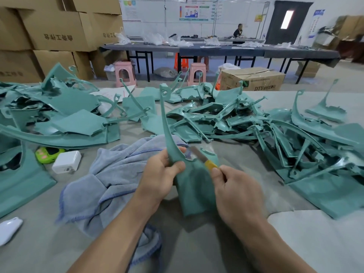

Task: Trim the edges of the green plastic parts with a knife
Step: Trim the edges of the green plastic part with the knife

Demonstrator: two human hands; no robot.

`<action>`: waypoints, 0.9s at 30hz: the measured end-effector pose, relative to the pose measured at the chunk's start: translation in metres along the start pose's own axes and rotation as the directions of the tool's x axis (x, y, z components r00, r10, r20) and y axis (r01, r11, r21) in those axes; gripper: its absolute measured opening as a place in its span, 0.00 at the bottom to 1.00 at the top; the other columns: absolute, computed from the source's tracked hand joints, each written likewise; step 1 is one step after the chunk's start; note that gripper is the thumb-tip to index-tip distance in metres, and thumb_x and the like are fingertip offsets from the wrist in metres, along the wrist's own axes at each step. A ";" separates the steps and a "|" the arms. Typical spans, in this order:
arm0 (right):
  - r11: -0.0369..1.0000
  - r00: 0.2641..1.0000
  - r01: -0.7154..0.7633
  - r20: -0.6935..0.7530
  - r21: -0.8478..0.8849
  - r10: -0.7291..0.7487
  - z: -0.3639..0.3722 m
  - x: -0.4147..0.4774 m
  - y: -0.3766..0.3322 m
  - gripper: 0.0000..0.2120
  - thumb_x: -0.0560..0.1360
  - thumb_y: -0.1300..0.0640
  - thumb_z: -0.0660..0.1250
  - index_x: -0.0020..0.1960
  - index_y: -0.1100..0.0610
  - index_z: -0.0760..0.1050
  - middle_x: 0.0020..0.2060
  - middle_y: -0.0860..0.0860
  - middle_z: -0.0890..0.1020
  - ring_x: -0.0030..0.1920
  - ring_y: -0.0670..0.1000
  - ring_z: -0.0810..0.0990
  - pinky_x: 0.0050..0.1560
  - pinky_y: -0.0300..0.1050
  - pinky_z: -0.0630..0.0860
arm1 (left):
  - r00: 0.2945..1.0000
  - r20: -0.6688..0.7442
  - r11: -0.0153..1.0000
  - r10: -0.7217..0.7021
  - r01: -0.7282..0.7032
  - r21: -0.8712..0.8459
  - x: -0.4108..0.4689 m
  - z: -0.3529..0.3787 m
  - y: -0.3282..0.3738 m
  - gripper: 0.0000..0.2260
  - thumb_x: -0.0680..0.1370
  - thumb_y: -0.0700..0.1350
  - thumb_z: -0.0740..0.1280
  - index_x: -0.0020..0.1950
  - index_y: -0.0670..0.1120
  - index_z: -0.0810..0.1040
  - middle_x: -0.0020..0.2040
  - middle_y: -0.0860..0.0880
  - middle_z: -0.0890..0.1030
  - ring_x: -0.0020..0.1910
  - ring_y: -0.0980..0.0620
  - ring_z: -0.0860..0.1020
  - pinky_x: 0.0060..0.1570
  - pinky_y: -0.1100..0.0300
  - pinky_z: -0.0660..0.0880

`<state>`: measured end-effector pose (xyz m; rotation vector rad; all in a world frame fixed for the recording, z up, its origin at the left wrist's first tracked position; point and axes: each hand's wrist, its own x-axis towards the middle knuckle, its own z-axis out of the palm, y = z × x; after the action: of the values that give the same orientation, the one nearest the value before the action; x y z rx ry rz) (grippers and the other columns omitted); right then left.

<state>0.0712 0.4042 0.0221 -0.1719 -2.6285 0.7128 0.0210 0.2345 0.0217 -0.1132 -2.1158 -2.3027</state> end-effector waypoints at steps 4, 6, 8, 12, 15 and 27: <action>0.980 0.998 0.054 -0.049 0.194 -0.045 0.001 0.008 0.012 0.21 0.82 0.47 0.62 0.32 0.52 0.64 0.26 0.47 0.72 0.30 0.48 0.69 0.32 0.48 0.63 | 1.000 0.002 1.000 -0.003 0.003 0.009 0.002 0.000 -0.003 0.15 0.79 0.29 0.65 0.56 0.48 0.81 0.45 0.48 0.86 0.44 0.51 0.83 0.39 0.61 0.79; 0.982 0.994 0.104 0.010 0.155 -0.107 0.001 0.008 0.013 0.21 0.81 0.47 0.63 0.33 0.53 0.66 0.25 0.48 0.71 0.30 0.50 0.70 0.33 0.50 0.65 | 1.000 0.021 1.000 0.009 -0.009 0.005 0.003 0.000 -0.003 0.17 0.79 0.28 0.65 0.58 0.48 0.80 0.45 0.49 0.86 0.44 0.53 0.84 0.39 0.63 0.79; 0.996 0.998 0.065 -0.013 0.057 -0.064 0.001 0.012 0.015 0.22 0.82 0.46 0.61 0.32 0.52 0.65 0.24 0.48 0.69 0.31 0.53 0.71 0.34 0.51 0.63 | 0.999 0.026 0.999 0.034 -0.034 0.021 0.003 0.000 -0.004 0.17 0.79 0.28 0.65 0.57 0.50 0.79 0.45 0.49 0.86 0.44 0.54 0.83 0.42 0.61 0.80; 0.962 0.995 0.058 -0.097 0.267 -0.033 -0.001 0.013 0.020 0.21 0.81 0.49 0.63 0.33 0.57 0.66 0.28 0.47 0.73 0.32 0.53 0.68 0.34 0.48 0.64 | 1.000 -0.014 0.998 0.017 -0.016 0.060 0.002 0.001 -0.008 0.11 0.80 0.32 0.65 0.55 0.48 0.76 0.46 0.45 0.86 0.47 0.44 0.84 0.52 0.45 0.80; 0.931 0.992 0.100 -0.103 0.351 -0.068 0.001 0.011 0.022 0.18 0.81 0.50 0.65 0.36 0.58 0.71 0.28 0.47 0.72 0.32 0.51 0.68 0.33 0.46 0.65 | 1.000 -0.005 0.965 -0.014 0.015 0.261 0.003 -0.004 -0.010 0.07 0.82 0.39 0.65 0.56 0.50 0.76 0.49 0.47 0.85 0.49 0.46 0.83 0.53 0.51 0.78; 0.941 0.968 0.048 0.216 0.335 -0.126 0.000 0.036 0.048 0.13 0.80 0.51 0.69 0.37 0.51 0.80 0.26 0.48 0.78 0.25 0.44 0.71 0.30 0.42 0.68 | 0.826 0.472 0.951 -0.309 0.281 0.130 -0.007 -0.011 -0.003 0.11 0.81 0.34 0.64 0.55 0.43 0.84 0.50 0.42 0.86 0.43 0.49 0.84 0.43 0.61 0.80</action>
<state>0.0391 0.4538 0.0108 0.1350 -2.6630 1.1892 0.0276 0.2236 0.0176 -0.4438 -2.5937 -2.6047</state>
